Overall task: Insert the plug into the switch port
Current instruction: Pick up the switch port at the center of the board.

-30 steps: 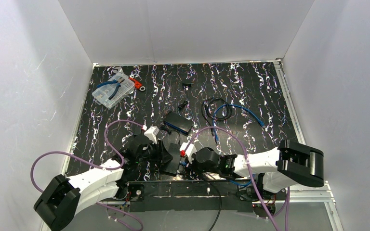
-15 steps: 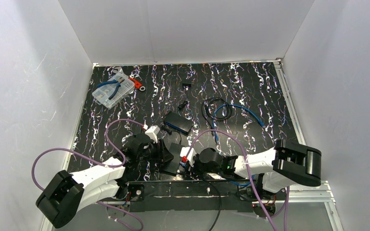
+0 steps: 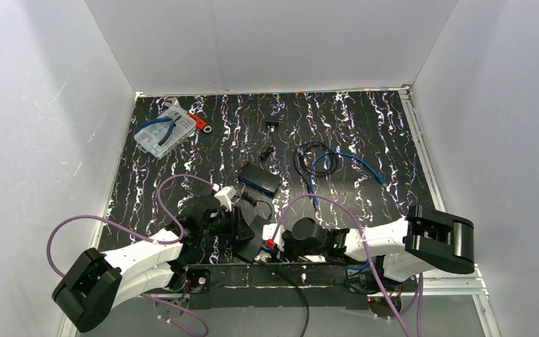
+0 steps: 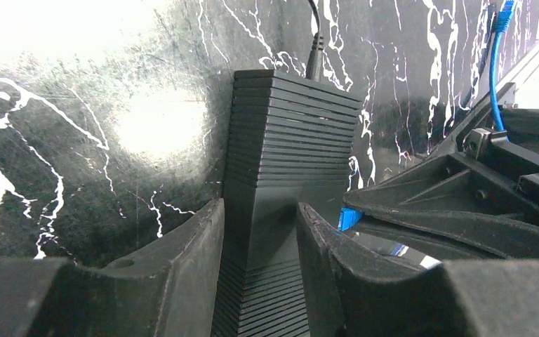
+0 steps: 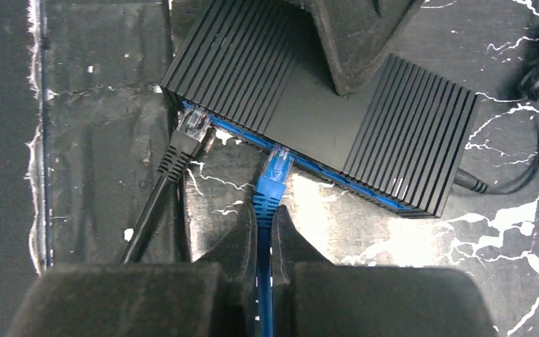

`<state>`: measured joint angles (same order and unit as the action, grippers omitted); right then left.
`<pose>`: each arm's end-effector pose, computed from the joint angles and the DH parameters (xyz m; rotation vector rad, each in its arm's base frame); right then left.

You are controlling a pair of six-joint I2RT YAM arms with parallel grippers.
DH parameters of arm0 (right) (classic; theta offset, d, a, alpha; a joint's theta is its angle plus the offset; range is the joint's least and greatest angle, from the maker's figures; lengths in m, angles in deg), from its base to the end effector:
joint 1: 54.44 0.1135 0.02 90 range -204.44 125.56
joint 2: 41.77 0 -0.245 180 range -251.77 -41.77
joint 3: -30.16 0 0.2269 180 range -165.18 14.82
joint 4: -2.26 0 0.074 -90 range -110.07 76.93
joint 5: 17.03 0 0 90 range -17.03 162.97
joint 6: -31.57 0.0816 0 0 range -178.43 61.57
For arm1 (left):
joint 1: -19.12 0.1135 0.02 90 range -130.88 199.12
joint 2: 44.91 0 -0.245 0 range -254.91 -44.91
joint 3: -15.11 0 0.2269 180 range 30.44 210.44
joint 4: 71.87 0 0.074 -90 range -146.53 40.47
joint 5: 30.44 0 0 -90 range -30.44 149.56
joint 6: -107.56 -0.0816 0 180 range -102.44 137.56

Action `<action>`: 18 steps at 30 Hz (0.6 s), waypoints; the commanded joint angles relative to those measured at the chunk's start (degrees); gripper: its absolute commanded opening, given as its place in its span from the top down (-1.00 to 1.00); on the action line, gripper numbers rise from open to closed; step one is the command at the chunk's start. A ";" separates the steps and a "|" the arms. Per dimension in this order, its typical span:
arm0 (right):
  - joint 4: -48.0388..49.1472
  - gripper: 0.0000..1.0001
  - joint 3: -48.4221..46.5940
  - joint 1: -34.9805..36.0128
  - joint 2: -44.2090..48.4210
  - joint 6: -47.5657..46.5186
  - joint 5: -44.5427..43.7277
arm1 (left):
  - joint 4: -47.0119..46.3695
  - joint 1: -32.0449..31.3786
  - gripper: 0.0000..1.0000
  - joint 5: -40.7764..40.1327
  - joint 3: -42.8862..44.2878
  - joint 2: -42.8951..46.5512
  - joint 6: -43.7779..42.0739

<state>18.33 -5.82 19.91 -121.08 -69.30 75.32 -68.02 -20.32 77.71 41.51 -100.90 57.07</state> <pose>0.0717 0.2685 0.1273 -1.4593 1.5471 0.7192 0.1435 -0.1510 0.1210 0.1997 2.3403 -1.0889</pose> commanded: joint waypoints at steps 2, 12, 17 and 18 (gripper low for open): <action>15.66 0.97 -3.01 0.87 0.66 -0.49 -1.58 | 5.59 -2.22 0.22 9.79 0.05 -1.40 0.51; 18.43 0.97 -4.59 1.25 -1.73 2.96 -11.40 | 6.27 -2.14 0.30 10.34 -0.54 -0.11 1.24; 21.50 0.97 -4.26 1.25 -1.57 2.95 -14.88 | 6.12 -2.20 0.36 10.93 -1.52 1.38 2.20; 21.54 0.97 -4.74 1.28 -1.49 2.61 -15.10 | 5.90 -2.21 0.37 11.21 -1.69 1.47 2.41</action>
<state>20.58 -5.75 22.16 -122.85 -65.65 69.62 -66.36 -20.35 77.34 41.62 -99.78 57.03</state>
